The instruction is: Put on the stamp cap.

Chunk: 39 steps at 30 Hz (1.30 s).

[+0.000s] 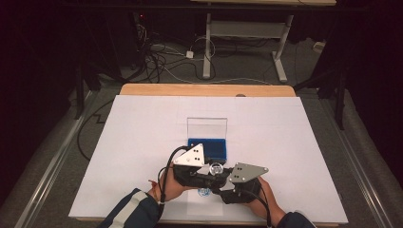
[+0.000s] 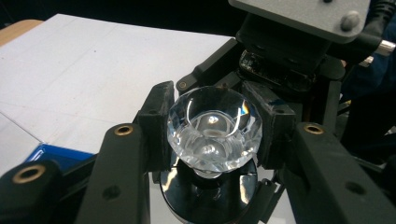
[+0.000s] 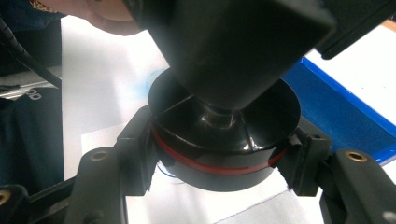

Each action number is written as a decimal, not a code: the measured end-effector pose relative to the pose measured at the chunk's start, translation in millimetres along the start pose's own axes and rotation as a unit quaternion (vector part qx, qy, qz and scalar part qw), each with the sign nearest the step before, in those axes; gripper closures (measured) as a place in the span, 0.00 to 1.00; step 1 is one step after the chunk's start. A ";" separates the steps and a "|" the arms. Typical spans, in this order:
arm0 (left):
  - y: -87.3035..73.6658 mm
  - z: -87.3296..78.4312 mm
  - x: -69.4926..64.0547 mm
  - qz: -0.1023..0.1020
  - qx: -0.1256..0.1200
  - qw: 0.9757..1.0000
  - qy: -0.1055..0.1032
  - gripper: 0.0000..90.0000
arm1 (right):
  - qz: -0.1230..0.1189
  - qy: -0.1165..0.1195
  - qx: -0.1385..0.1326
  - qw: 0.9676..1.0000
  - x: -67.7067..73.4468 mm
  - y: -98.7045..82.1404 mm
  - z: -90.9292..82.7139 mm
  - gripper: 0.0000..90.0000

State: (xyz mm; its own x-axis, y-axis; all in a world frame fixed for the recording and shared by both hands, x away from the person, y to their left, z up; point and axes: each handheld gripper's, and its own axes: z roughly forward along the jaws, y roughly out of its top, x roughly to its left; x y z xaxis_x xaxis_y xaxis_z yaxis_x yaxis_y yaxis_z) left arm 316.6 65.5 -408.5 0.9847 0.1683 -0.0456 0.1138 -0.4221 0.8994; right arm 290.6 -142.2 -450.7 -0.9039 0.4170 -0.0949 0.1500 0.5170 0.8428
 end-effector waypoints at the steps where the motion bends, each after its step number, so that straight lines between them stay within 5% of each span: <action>1: -0.1 0.2 0.5 -0.001 0.000 1.000 -0.002 0.60 | 0.000 0.000 -0.003 1.000 -0.1 -0.1 -0.2 0.43; 11: -4.0 2.9 4.3 -0.019 -0.004 0.999 -0.029 0.60 | -0.007 -0.006 -0.002 1.000 1.1 -1.3 0.0 0.43; 39: -0.4 3.6 -1.7 0.010 0.024 1.000 0.009 0.59 | -0.014 -0.003 0.003 1.000 -0.6 -5.6 2.6 0.43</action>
State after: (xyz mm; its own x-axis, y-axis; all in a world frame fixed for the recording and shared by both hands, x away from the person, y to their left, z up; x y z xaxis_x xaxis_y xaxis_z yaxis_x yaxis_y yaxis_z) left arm 315.3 62.2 -410.4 0.9843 0.1755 -0.0193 0.1007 -0.4677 0.8781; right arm 291.3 -143.3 -456.8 -0.9056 0.4065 -0.1210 0.1276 0.5333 0.8363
